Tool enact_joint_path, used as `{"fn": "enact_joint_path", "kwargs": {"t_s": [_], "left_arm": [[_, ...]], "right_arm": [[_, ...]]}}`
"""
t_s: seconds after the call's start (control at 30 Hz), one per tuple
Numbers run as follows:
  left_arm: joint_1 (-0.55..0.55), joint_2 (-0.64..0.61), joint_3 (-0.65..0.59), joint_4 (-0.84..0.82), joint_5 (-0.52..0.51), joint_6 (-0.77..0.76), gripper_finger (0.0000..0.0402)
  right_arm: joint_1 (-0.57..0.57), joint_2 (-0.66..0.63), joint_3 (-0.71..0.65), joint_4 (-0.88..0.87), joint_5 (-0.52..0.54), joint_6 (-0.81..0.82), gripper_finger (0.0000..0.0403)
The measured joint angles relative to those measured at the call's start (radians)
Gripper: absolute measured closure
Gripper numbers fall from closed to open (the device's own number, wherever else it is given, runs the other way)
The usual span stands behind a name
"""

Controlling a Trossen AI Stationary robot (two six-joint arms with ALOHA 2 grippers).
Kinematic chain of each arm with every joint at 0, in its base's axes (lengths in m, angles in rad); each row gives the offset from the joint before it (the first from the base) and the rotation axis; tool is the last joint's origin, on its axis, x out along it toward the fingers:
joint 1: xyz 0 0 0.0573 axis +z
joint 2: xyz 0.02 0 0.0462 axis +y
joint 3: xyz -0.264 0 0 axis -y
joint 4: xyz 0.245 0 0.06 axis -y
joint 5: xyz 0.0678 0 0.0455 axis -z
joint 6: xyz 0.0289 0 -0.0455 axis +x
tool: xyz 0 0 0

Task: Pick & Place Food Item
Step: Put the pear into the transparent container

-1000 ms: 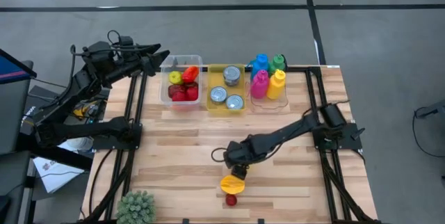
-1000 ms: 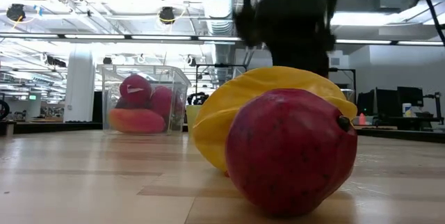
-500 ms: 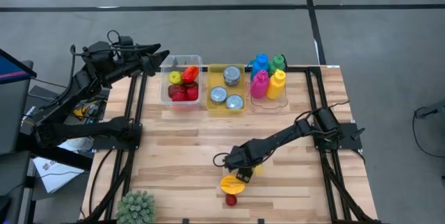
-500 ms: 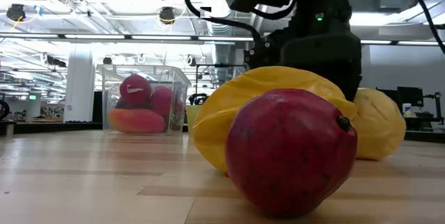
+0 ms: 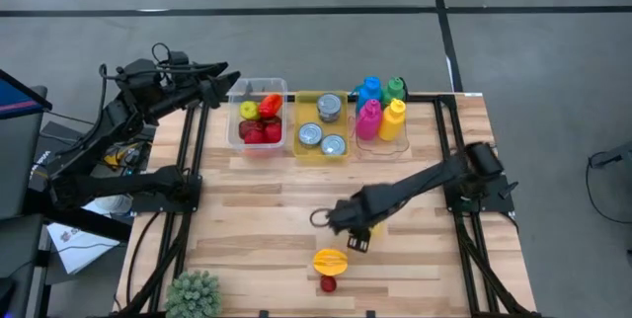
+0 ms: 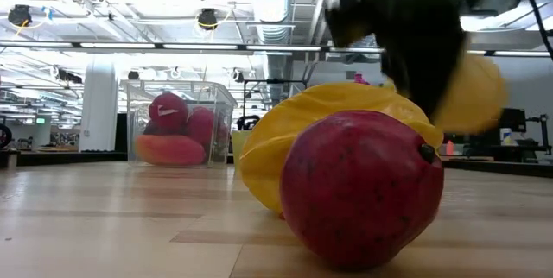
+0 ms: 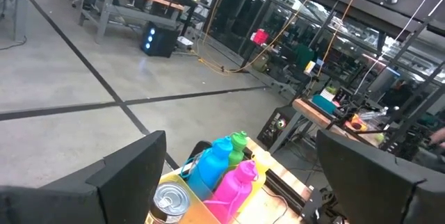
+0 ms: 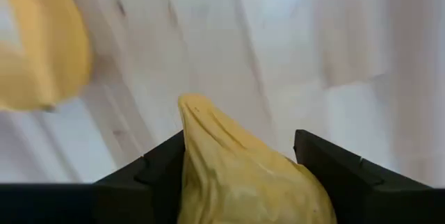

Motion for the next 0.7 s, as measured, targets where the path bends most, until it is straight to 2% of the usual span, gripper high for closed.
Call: {"fn": "enact_joint_path", "kwargs": {"t_s": [0.17,0.3,0.5,0.7], "left_arm": [[0.0,-0.024,0.0,0.003,-0.001,0.001,0.0044],[0.0,-0.049,0.0,-0.001,-0.02,0.002,0.0044],[0.0,-0.079,0.0,0.0,-0.082,0.002,0.0044],[0.0,-0.084,0.0,0.0,-0.132,0.001,0.0044]], "right_arm": [[-0.055,-0.171,0.001,0.017,0.098,-0.01,0.0172],[-0.121,-0.309,0.001,0.138,0.168,-0.023,0.0174],[-0.217,-0.49,0.001,0.476,0.162,-0.117,0.0168],[-0.277,-0.618,0.002,0.691,0.111,-0.153,0.0172]]}}
